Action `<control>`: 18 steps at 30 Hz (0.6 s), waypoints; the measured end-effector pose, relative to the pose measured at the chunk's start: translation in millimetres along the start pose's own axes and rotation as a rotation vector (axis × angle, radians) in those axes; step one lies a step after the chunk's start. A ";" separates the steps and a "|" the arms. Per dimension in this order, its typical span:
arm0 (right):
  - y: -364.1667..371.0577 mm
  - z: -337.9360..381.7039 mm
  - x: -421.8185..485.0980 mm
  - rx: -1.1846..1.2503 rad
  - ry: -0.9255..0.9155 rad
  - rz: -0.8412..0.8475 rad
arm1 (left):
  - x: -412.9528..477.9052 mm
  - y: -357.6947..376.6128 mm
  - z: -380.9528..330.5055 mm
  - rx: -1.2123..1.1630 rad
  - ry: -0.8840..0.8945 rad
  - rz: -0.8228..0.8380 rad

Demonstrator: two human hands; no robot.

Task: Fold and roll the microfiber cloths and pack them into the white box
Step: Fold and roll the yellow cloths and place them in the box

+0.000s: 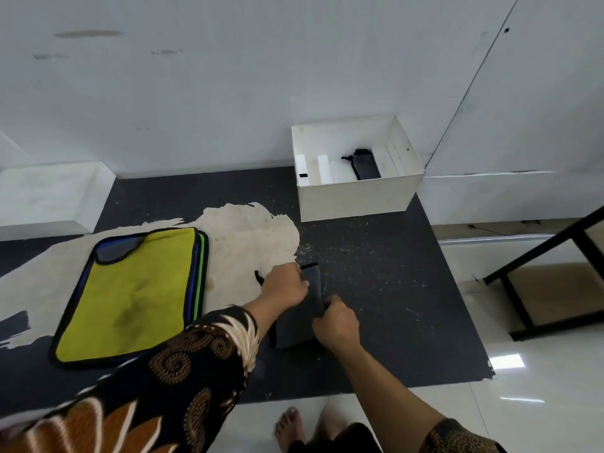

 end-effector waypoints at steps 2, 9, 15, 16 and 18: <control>1.5 1.1 -0.3 0.023 -0.068 -0.012 | 9.2 4.0 -12.1 0.066 -0.018 0.011; 6.8 7.5 -5.7 -0.006 -0.254 -0.081 | 19.3 18.1 -33.7 0.231 -0.108 0.037; 3.7 8.5 -7.6 0.018 -0.283 -0.076 | 26.0 22.8 -33.5 0.265 -0.153 0.006; 3.1 8.0 -7.7 0.028 -0.276 -0.076 | 26.8 23.8 -32.9 0.270 -0.156 -0.014; 2.2 7.5 -7.0 0.022 -0.267 -0.071 | 28.8 24.1 -34.4 0.282 -0.139 -0.044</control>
Point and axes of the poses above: each hand's wrist, its own x-axis towards the middle knuckle, its own y-axis out of the palm, z = x × y, the point moved 5 cm from there along x, towards the middle knuckle, and after that the axes turned 3 degrees about -y, right-handed, at the moved point
